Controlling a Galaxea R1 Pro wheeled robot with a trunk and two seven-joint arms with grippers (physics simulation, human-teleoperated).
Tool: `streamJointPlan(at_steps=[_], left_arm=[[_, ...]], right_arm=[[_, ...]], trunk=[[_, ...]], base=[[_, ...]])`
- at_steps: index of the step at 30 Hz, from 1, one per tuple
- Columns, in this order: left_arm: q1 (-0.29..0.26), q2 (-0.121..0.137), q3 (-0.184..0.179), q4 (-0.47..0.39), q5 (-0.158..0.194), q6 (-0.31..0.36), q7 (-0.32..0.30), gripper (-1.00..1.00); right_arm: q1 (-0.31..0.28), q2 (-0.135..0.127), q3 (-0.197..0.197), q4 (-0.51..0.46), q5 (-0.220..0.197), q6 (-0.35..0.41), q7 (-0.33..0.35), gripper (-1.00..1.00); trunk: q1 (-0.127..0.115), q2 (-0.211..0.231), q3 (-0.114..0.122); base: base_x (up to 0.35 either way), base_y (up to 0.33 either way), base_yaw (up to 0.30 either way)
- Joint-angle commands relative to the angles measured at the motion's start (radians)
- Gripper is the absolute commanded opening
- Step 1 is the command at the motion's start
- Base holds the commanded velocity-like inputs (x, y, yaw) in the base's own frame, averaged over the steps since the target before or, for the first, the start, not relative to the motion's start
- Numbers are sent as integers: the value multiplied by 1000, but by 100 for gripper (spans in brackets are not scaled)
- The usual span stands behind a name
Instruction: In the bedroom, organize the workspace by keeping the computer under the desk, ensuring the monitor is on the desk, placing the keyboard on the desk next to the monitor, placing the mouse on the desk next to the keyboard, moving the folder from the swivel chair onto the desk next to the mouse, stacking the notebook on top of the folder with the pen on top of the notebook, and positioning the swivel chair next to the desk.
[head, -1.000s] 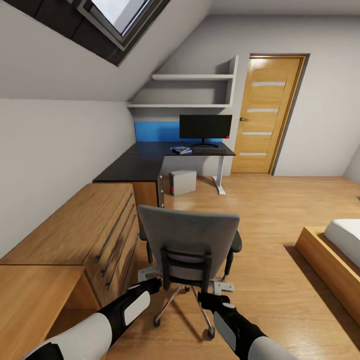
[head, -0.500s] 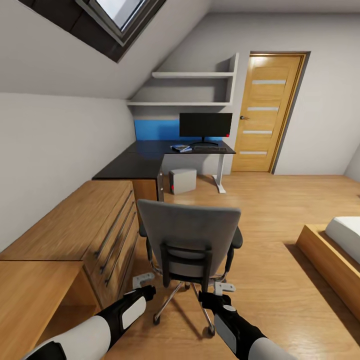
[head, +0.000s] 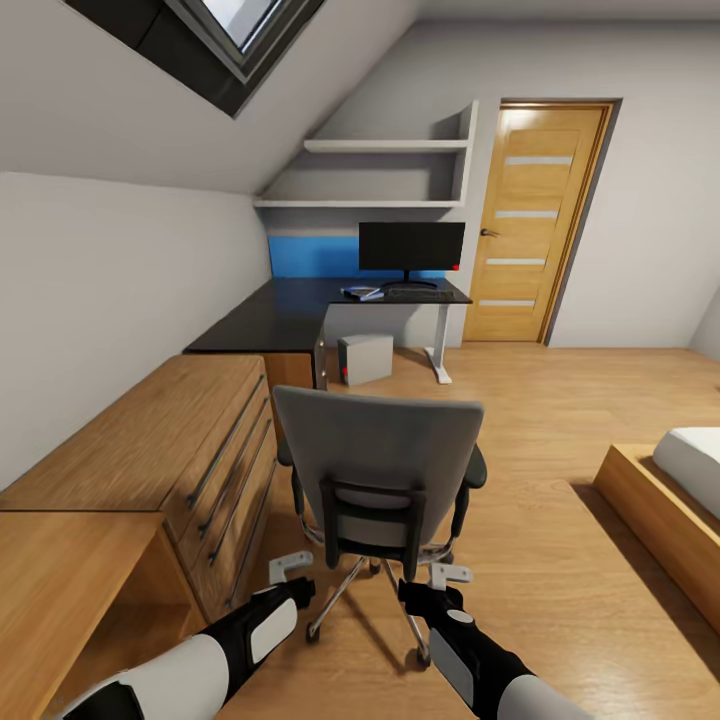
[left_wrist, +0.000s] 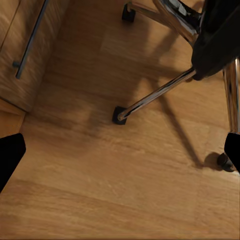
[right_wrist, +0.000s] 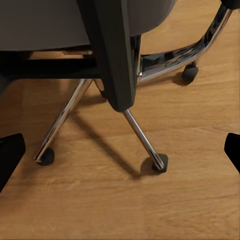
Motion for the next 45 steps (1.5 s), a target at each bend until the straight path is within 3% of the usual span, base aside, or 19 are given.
streamJointPlan(at_steps=[1, 8, 21, 30, 45], left_arm=[[-1, -1, -7, 2, 2, 4, 7, 100], [-1, -8, -9, 13, 0, 4, 7, 100], [-1, -8, -50, 16, 1, 0, 7, 100], [-1, -9, -54, 15, 3, -37, 9, 100], [-1, -10, -54, 16, 3, -36, 9, 100]], right_arm=[[-1, -1, 8, 0, -10, -3, -6, 100], [-1, -1, 8, 1, -9, -8, -7, 100], [0, -2, 8, 1, -10, -44, -10, 100], [1, -2, 10, 1, -10, -47, -9, 100], [1, -1, 10, 13, -9, -47, -8, 100]], trunk=[[4, -8, -4], [31, -57, -26], [81, -148, -67], [115, -211, -95], [173, -316, -142]], base=[[0, 0, 0], [0, 0, 0], [0, 0, 0], [0, 0, 0], [0, 65, 0]])
